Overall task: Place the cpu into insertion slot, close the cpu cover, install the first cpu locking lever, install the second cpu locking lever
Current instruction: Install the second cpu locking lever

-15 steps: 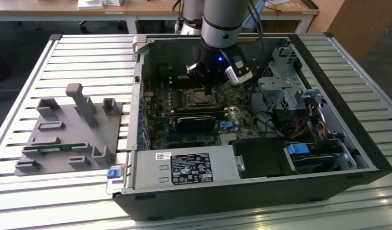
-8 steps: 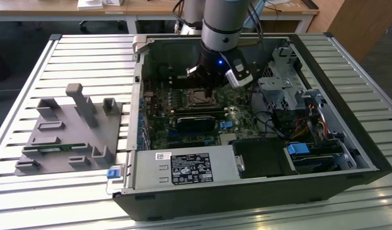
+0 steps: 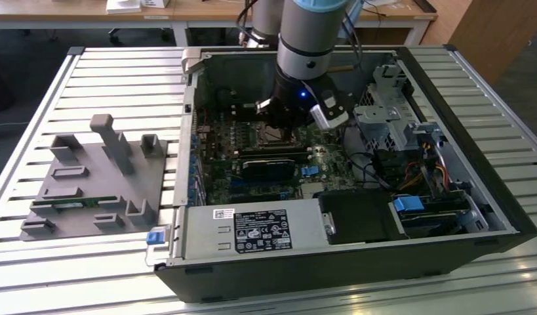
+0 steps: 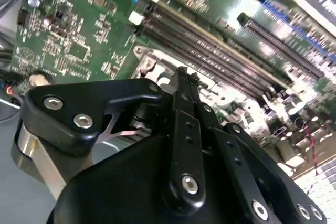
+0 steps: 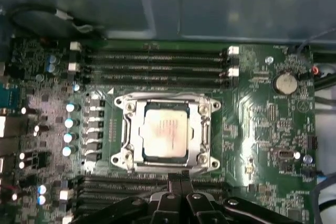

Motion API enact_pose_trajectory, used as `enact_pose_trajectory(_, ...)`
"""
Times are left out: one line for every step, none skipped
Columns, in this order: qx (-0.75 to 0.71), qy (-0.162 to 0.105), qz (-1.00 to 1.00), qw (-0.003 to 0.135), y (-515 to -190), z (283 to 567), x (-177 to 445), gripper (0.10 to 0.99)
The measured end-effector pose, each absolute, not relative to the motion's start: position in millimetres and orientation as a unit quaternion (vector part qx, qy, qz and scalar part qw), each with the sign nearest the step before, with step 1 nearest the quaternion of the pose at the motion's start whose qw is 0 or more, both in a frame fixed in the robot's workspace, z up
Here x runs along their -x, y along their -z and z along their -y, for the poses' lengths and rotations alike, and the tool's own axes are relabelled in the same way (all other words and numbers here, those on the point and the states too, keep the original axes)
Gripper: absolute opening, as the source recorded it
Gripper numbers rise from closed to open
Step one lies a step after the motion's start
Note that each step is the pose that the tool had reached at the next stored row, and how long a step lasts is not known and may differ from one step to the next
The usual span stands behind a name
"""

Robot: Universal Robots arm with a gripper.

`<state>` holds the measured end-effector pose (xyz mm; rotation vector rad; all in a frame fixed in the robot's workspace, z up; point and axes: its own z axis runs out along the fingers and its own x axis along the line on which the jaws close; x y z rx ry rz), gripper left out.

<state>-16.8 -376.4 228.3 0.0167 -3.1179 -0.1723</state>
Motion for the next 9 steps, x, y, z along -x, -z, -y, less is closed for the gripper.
enact_pose_trajectory(-0.005, 0.055, 0.998, 0.009, -228, 378, 18, 0.118)
enact_pose_trajectory(-0.005, 0.056, 0.998, 0.009, -228, 379, 22, 0.118)
enact_pose_trajectory(-0.005, 0.056, 0.998, 0.009, -228, 379, 26, 0.118)
enact_pose_trajectory(-0.005, 0.056, 0.998, 0.009, -228, 380, 30, 0.118)
enact_pose_trajectory(-0.005, 0.057, 0.998, 0.009, -228, 380, 34, 0.118)
enact_pose_trajectory(-0.005, 0.057, 0.998, 0.009, -228, 380, 38, 0.118)
enact_pose_trajectory(-0.005, 0.059, 0.998, 0.009, -228, 380, 41, 0.118)
enact_pose_trajectory(-0.005, 0.061, 0.998, 0.009, -227, 380, 43, 0.118)
enact_pose_trajectory(-0.006, 0.067, 0.998, 0.009, -227, 381, 43, 0.118)
